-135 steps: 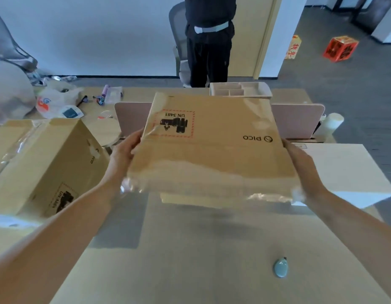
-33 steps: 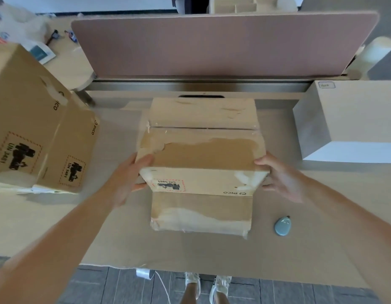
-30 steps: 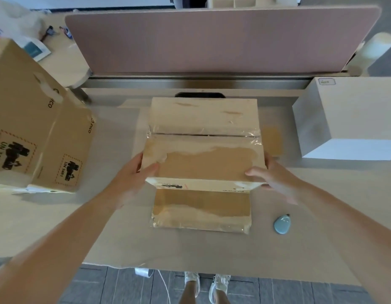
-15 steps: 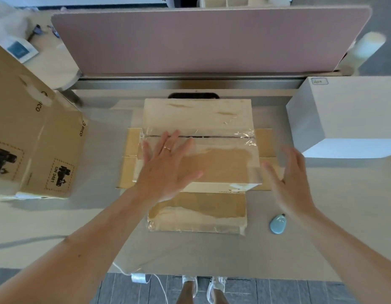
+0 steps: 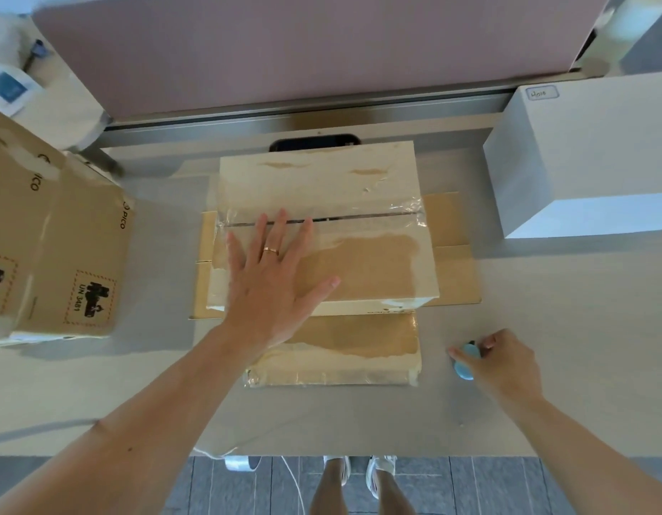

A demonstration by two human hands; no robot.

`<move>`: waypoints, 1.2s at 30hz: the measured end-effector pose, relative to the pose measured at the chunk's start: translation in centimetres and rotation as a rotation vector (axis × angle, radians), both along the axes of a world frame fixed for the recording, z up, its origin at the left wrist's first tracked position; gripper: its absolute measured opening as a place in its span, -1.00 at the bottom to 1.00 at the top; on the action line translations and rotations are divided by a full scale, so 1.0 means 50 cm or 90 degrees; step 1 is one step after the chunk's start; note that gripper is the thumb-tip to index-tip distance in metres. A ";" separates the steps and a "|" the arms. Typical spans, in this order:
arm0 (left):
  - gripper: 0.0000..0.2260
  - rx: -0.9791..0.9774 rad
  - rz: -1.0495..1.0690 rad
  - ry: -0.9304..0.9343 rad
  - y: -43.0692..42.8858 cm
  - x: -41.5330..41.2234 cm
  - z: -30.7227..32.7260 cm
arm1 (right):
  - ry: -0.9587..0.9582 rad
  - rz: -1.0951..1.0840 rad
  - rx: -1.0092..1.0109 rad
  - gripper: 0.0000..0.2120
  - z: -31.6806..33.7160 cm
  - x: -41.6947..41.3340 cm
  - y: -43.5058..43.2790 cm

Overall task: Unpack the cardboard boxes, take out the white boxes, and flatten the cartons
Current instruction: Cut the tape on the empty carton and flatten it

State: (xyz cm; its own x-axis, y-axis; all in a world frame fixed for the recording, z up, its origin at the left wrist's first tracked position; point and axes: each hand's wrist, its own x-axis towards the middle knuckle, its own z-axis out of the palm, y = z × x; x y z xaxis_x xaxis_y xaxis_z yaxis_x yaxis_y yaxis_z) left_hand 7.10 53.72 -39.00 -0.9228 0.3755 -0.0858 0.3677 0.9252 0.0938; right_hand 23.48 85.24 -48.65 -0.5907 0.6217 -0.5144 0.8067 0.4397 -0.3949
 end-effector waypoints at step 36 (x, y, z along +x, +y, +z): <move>-0.86 0.823 0.375 -0.272 -0.155 -0.102 0.104 | 0.382 0.229 -0.330 -0.89 0.319 -0.384 -0.452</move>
